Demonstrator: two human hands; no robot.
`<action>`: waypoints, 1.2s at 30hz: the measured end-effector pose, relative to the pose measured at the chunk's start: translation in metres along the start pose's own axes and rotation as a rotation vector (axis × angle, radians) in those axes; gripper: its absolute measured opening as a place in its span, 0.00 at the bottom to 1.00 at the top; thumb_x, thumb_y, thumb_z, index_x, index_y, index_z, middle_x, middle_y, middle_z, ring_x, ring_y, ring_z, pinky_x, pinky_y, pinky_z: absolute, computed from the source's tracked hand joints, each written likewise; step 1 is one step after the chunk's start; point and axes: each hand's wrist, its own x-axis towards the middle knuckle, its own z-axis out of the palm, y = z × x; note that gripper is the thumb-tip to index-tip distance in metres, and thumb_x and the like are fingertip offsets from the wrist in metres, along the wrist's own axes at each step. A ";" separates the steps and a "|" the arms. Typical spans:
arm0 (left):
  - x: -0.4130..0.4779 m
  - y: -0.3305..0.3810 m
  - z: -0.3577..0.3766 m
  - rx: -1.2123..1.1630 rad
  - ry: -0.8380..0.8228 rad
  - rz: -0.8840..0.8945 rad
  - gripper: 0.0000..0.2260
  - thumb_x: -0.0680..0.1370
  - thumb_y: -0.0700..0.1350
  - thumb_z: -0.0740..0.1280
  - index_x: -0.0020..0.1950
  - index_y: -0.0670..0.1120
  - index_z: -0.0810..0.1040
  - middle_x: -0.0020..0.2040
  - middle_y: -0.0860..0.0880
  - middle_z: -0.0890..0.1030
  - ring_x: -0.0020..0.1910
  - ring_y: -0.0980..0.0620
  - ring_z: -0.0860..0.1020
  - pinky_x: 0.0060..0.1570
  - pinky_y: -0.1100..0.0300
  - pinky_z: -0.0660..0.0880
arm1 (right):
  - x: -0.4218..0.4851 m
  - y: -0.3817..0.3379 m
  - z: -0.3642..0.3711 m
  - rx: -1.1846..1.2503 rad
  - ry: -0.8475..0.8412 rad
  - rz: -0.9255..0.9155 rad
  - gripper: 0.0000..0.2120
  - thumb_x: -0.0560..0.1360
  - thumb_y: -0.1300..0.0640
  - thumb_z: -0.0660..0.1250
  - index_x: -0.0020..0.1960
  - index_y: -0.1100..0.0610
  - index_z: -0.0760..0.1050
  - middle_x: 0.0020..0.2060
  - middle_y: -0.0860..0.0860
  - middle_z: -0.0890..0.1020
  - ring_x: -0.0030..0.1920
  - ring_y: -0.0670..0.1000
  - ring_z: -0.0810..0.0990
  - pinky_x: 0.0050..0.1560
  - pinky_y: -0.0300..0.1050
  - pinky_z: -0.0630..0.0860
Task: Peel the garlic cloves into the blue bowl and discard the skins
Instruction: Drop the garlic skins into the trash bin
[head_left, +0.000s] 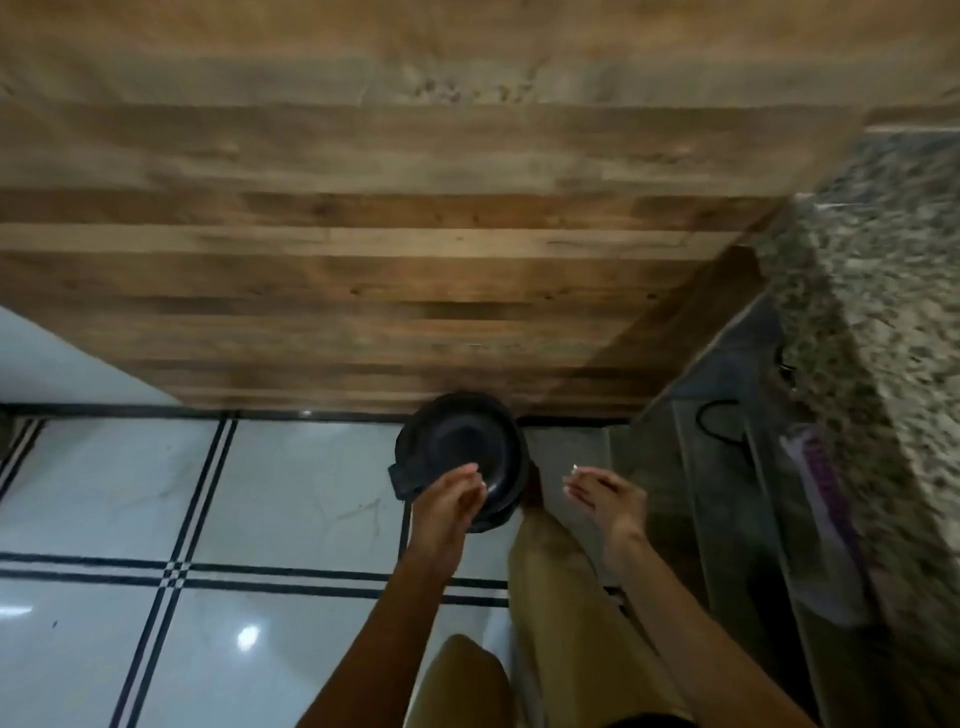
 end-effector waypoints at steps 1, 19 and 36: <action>0.011 -0.004 0.002 -0.054 0.015 -0.026 0.07 0.77 0.32 0.64 0.52 0.39 0.79 0.47 0.41 0.80 0.47 0.49 0.79 0.43 0.61 0.80 | 0.010 0.001 0.004 -0.004 0.008 0.025 0.06 0.73 0.70 0.65 0.50 0.69 0.76 0.37 0.58 0.80 0.33 0.50 0.81 0.29 0.34 0.78; 0.175 -0.078 0.043 0.447 0.386 0.504 0.13 0.76 0.31 0.63 0.48 0.48 0.82 0.45 0.52 0.82 0.48 0.52 0.80 0.48 0.68 0.73 | 0.215 0.067 0.110 -0.267 -0.164 0.357 0.08 0.76 0.62 0.65 0.52 0.66 0.77 0.51 0.63 0.80 0.43 0.56 0.80 0.46 0.49 0.78; 0.115 -0.032 0.023 1.117 0.024 0.415 0.14 0.81 0.41 0.59 0.66 0.40 0.74 0.59 0.42 0.79 0.54 0.52 0.75 0.48 0.71 0.64 | 0.101 0.003 0.081 -0.359 -0.255 0.091 0.15 0.80 0.56 0.58 0.62 0.62 0.73 0.59 0.56 0.77 0.58 0.56 0.74 0.45 0.37 0.69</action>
